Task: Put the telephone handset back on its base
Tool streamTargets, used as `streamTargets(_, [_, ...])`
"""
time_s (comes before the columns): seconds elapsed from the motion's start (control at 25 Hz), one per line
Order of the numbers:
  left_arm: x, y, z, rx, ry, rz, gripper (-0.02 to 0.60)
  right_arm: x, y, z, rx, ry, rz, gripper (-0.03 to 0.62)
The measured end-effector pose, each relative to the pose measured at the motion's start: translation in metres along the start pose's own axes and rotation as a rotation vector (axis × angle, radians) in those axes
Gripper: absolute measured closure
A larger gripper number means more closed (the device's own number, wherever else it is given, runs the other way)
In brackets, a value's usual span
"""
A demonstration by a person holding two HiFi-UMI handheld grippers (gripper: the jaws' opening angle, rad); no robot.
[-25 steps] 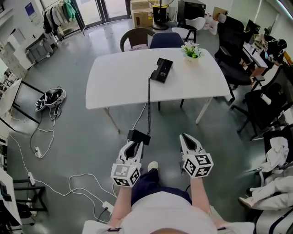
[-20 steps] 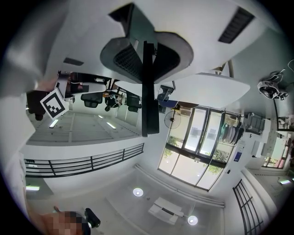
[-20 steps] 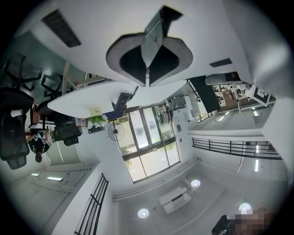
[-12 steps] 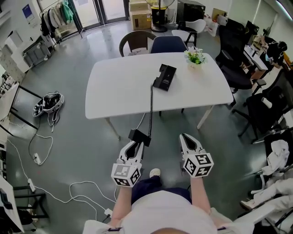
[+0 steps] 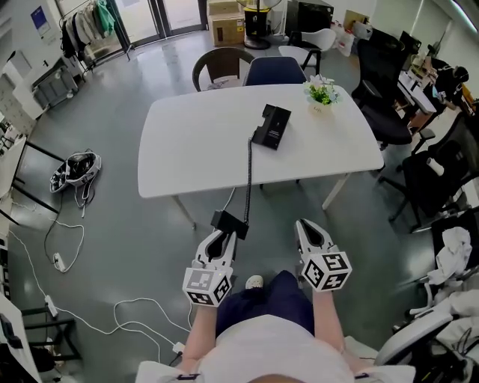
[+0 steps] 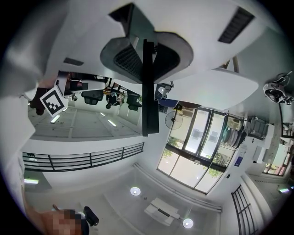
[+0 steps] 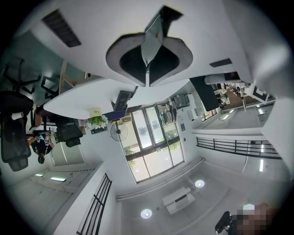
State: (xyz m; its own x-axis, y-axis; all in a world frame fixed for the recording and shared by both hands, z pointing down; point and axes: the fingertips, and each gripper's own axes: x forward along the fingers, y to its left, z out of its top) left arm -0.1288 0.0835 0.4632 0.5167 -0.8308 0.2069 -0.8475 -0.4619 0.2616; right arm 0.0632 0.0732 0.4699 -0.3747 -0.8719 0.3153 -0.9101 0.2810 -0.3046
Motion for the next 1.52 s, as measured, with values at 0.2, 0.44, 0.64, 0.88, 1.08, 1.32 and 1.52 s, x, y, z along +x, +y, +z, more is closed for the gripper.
streamTargets(0.2, [-0.002,-0.001,-0.011,-0.018,0.025,-0.001,0.502,0.002,0.000,-0.010,0.022,0.026,0.007,0.548])
streamTargets(0.44, [0.007,0.006,-0.010,-0.018,0.024,0.017,0.502,0.018,-0.001,-0.007,0.019,0.035,0.034,0.548])
streamTargets(0.64, [0.016,0.014,-0.006,-0.020,0.021,0.039,0.502,0.041,-0.006,0.002,0.029,0.033,0.058,0.548])
streamTargets(0.88, [0.037,0.029,0.009,-0.033,-0.011,0.059,0.502,0.073,-0.007,0.018,0.020,0.029,0.099,0.548])
streamTargets(1.08, [0.066,0.038,0.021,-0.027,-0.020,0.054,0.502,0.097,-0.021,0.035,0.013,0.020,0.101,0.548])
streamTargets(1.32, [0.112,0.046,0.030,-0.028,-0.003,0.034,0.503,0.129,-0.044,0.052,0.019,0.028,0.088,0.548])
streamTargets(1.52, [0.144,0.054,0.038,-0.031,0.008,0.034,0.503,0.154,-0.064,0.066,0.029,0.036,0.080,0.548])
